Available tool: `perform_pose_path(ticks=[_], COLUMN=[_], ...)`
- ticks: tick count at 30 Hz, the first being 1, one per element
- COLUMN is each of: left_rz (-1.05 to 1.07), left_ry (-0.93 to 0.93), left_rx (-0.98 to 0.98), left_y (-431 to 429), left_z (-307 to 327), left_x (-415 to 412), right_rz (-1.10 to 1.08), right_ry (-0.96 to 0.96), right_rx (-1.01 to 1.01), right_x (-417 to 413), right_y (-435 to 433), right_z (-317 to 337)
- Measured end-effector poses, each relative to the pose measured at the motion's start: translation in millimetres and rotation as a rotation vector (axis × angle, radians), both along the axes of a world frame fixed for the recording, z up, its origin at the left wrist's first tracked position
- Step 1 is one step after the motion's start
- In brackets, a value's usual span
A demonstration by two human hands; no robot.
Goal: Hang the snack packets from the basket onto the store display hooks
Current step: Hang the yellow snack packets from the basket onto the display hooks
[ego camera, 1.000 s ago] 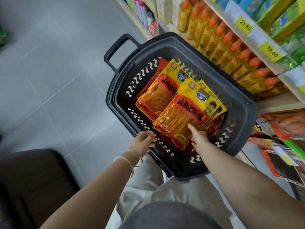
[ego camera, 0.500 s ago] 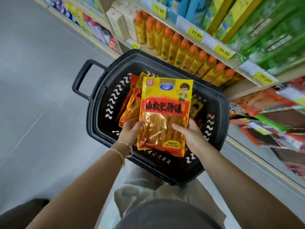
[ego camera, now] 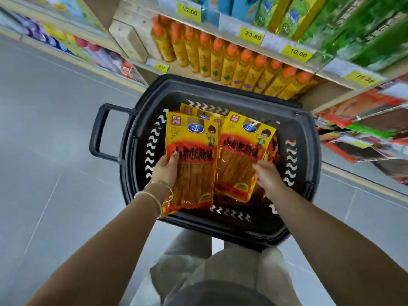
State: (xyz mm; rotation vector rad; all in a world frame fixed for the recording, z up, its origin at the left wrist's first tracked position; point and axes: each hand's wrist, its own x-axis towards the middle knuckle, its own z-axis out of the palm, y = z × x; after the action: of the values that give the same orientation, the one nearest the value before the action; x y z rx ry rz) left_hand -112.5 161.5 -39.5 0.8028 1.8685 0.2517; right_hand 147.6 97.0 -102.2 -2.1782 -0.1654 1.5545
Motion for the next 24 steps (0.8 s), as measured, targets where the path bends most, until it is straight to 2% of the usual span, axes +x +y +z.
perform_pose_path(ticks=[4,7,11,15,19,24], left_rz=[-0.01,-0.009,-0.033,-0.019,-0.068,-0.158], left_ry=[0.102,0.079,0.067,0.062,0.105,0.064], left_rx=[-0.049,-0.08,-0.121,-0.13,-0.116,-0.042], left_y=[10.9,20.6,27.2,28.4,33.4,38.3], left_z=[-9.6,-12.4,-12.5,-13.6,-6.2,8.9], left_x=[-13.3,-16.5,-15.1,-10.1,-4.5,-0.4], right_rz=[-0.049,-0.176,-0.191,-0.152,-0.235,-0.097], right_ry=[-0.033,-0.038,-0.057,-0.038,0.036,-0.054], right_rx=[-0.082,-0.113,-0.131,-0.057,0.094,0.194], right_x=[4.7,-0.1,-6.9,-14.0,-17.5,-20.1], right_y=[6.7,20.5,28.0,24.3,17.3,0.5], right_z=[-22.1,-26.0,-27.4,-13.7,9.6,46.6])
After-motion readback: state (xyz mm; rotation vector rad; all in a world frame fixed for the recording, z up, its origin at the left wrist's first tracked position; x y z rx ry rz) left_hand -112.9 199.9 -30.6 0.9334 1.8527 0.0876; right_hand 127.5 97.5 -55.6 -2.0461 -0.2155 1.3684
